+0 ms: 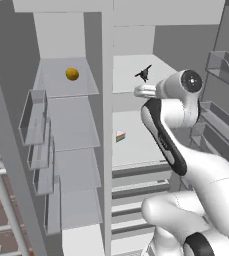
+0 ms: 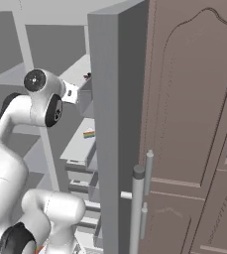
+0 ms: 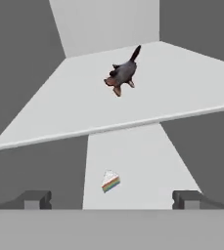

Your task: Pick up the frozen fish from the freezer, place it on any shelf in the fridge, and close the fridge and freezer doors when done.

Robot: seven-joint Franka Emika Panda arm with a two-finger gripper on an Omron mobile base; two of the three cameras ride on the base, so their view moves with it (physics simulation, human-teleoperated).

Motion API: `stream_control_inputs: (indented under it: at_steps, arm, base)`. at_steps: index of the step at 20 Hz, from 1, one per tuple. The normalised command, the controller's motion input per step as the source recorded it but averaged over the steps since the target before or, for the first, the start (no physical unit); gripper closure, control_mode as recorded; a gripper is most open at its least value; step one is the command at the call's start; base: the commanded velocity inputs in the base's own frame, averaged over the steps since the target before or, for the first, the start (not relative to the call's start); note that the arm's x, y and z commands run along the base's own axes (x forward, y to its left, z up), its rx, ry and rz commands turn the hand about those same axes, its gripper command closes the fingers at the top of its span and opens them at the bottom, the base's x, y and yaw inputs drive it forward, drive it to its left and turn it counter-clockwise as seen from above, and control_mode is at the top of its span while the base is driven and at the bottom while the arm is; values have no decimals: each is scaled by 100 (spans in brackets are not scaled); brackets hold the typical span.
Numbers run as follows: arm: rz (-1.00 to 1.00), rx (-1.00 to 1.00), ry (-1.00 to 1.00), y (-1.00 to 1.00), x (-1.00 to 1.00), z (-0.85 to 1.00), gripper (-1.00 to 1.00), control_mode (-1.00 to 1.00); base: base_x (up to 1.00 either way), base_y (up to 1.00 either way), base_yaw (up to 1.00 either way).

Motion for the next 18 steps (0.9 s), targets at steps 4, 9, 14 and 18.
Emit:
stream_control_inputs:
  at_steps: [4, 9, 14, 18]
  arm:
    - [0, -14, -1, -5, -97, -18, -100, -100]
    - [0, -5, 0, 2, -81, -19, -100, -100]
    - [0, 0, 1, 3, -35, -10, -100, -100]
    - [0, 0, 9, 9, -6, -2, -100, -100]
  base:
    - [0, 0, 0]
    - [0, 0, 0]
    - [0, 0, 0]
    - [0, 0, 0]
